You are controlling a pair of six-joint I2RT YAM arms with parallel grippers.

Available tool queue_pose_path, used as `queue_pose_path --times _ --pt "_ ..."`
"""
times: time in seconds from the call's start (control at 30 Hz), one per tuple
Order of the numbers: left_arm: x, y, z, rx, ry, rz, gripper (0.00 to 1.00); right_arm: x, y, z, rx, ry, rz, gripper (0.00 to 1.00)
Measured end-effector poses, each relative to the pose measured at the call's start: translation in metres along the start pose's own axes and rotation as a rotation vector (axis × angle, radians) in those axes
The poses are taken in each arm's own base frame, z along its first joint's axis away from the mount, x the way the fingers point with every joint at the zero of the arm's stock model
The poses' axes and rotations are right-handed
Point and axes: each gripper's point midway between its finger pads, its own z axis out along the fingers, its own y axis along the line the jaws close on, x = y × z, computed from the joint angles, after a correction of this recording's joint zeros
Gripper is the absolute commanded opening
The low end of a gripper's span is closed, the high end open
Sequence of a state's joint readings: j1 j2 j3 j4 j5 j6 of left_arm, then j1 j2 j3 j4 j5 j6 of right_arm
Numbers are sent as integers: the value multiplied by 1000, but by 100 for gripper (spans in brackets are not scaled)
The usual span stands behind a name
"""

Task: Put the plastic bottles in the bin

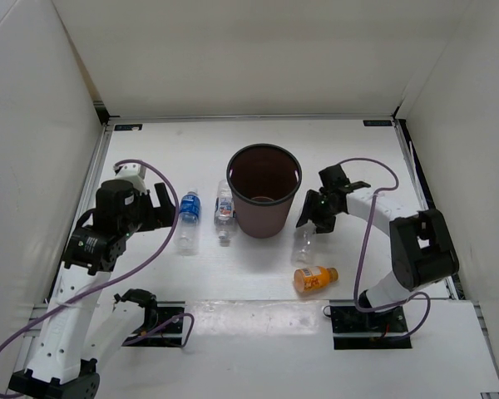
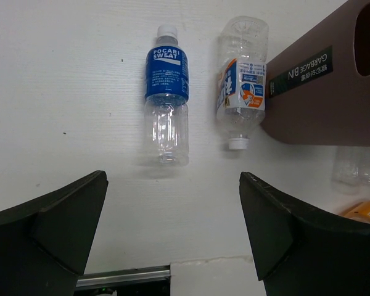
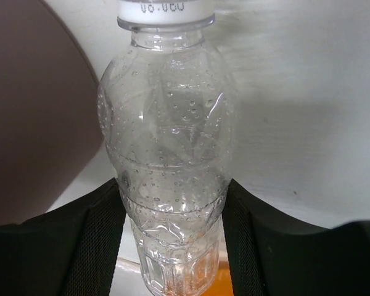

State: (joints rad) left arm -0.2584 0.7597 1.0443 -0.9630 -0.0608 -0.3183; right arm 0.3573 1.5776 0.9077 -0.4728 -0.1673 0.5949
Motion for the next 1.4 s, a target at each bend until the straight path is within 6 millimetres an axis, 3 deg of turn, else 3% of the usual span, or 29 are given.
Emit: queue_pose_path --times 0.03,0.1,0.23,0.3,0.43,0.6,0.67,0.77,0.93,1.0,1.1,1.13,1.17,1.27,1.4 --pt "0 0 0 0 2 0 100 1 -1 -1 2 -3 0 13" --pt "0 0 1 0 5 1 100 2 -4 -7 25 -15 -3 3" --pt "1 -1 3 3 9 1 100 -6 -13 -38 115 -121 -27 0" --pt "1 -2 4 6 13 1 100 -17 -9 -66 124 -217 -38 0" --pt "2 -3 5 14 23 2 100 -49 5 -146 45 -509 -29 0" --pt "3 -4 7 16 33 8 100 -61 38 -242 -134 -890 -98 0" --pt "3 -4 6 19 29 9 100 -60 61 -269 -190 -990 -161 0" --pt "1 -5 7 23 18 14 100 -62 103 -289 -244 -1091 -266 0" --pt "3 -4 14 14 45 20 100 -77 186 -296 -261 -1138 -412 0" --pt "5 -4 18 8 64 22 100 -84 213 -285 -236 -1151 -463 0" --pt "5 -3 18 2 63 25 100 -83 234 -253 -194 -1116 -541 6" --pt "4 -2 17 -1 56 25 100 -84 238 -242 -180 -1093 -553 24" --pt "3 -2 16 -1 49 25 100 -87 239 -233 -164 -1072 -559 50" --pt "1 -1 12 -4 30 24 100 -100 237 -214 -135 -1015 -551 90" --pt "1 1 13 -12 31 24 100 -95 231 -213 -105 -989 -598 90"
